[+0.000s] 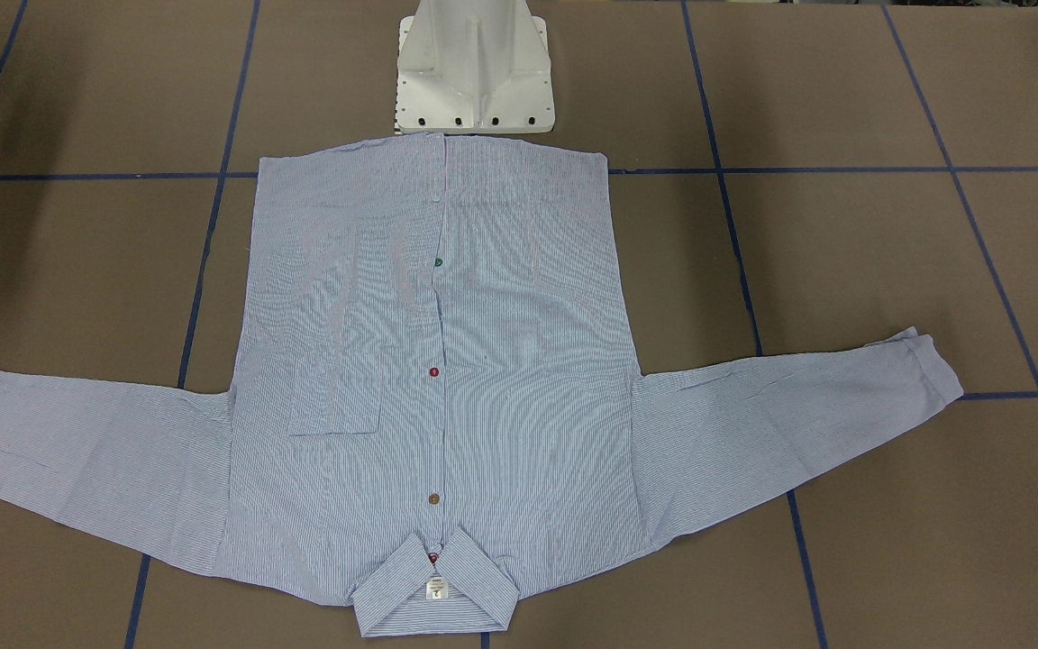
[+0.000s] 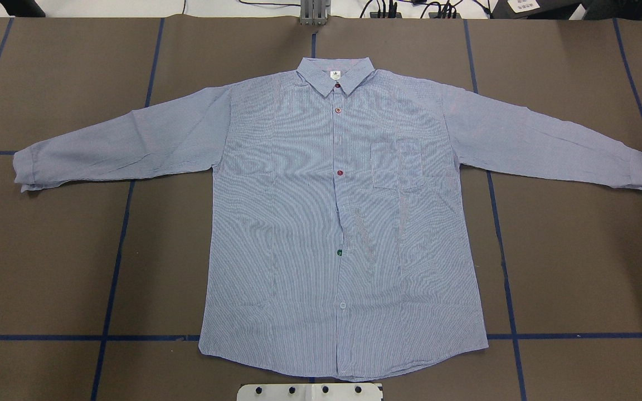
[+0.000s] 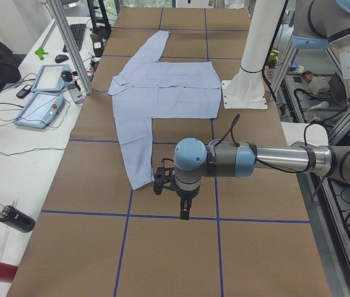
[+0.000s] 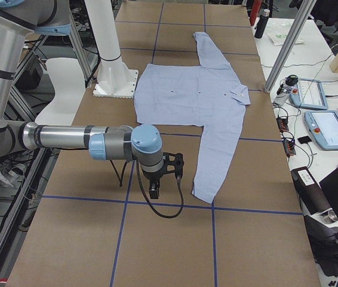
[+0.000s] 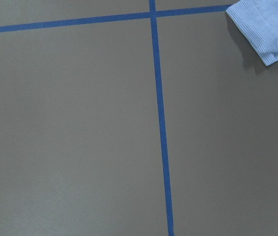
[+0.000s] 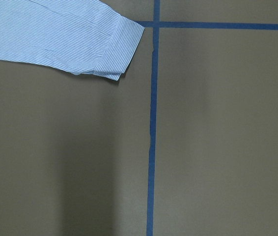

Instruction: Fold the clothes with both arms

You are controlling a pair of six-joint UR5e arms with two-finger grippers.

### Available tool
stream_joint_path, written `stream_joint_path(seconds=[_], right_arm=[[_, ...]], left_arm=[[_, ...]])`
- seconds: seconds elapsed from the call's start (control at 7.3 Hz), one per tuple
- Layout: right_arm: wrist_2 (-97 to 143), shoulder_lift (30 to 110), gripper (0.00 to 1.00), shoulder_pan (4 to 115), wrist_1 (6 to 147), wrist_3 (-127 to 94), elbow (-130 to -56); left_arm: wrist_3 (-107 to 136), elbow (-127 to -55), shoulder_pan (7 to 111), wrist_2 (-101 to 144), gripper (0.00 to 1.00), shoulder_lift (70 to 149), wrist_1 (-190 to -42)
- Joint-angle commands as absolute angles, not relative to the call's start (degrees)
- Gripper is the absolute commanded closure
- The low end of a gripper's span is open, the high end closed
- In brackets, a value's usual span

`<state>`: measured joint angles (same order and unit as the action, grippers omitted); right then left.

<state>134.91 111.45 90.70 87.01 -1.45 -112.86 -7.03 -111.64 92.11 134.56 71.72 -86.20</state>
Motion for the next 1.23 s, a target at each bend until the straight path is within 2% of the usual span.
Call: stream_joint_path(seconds=[0.0, 0.55, 1.1], right_arm=[[134.91, 111.45, 0.0, 90.7, 87.01, -1.58, -112.85], [135.0, 110.49, 0.0, 90.09, 86.4, -2.11, -112.85], [134.64, 101.45, 0.0, 82.02, 84.99, -1.41, -111.45]], left_arm=[[-7.21, -112.32, 92.11, 134.56, 0.0, 71.54, -86.22], [-7.12, -114.26, 92.2, 134.82, 0.0, 72.07, -90.77], [-6.77, -113.82, 92.37, 134.21, 0.0, 76.62, -94.2]])
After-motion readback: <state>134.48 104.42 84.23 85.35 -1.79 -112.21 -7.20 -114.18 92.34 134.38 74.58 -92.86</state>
